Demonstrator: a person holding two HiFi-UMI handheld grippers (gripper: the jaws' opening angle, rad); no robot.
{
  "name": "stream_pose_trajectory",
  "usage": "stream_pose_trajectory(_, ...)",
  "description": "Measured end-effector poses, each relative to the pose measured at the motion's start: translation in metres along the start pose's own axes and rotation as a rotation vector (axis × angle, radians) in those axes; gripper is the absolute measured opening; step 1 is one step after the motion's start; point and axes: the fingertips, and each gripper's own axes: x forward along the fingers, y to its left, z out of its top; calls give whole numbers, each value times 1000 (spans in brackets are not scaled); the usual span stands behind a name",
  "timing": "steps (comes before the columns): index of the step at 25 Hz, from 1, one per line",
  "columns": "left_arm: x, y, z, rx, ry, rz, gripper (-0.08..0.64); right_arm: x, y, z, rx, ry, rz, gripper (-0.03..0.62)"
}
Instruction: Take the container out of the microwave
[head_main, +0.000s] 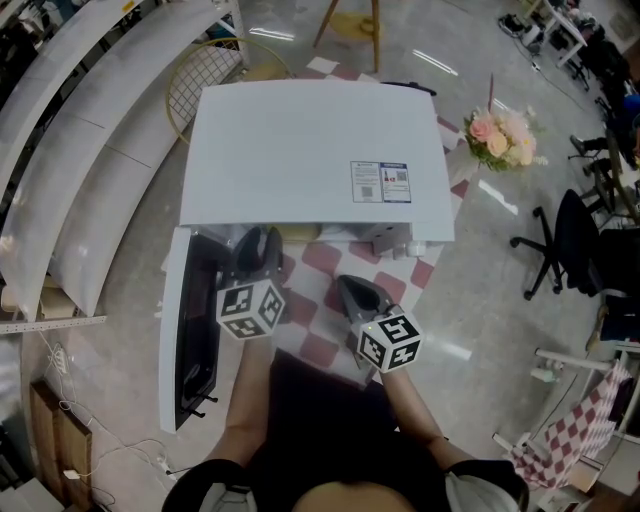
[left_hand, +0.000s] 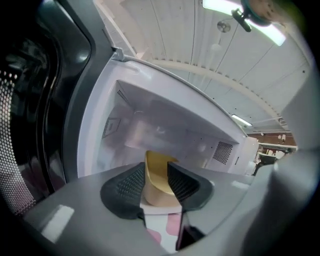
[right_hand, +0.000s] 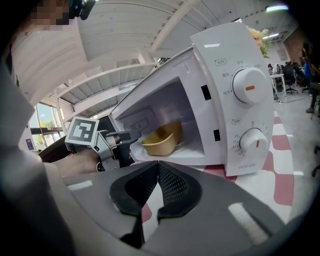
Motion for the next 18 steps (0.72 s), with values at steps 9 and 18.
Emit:
stream_pose_trajectory(9,23,7,-1,8,33,16,140,8,-3,0,12,12,5,2)
stream_pose_trajectory(18,37,13,-10,27,136,38,156,15,-7,1,22,18,8,2)
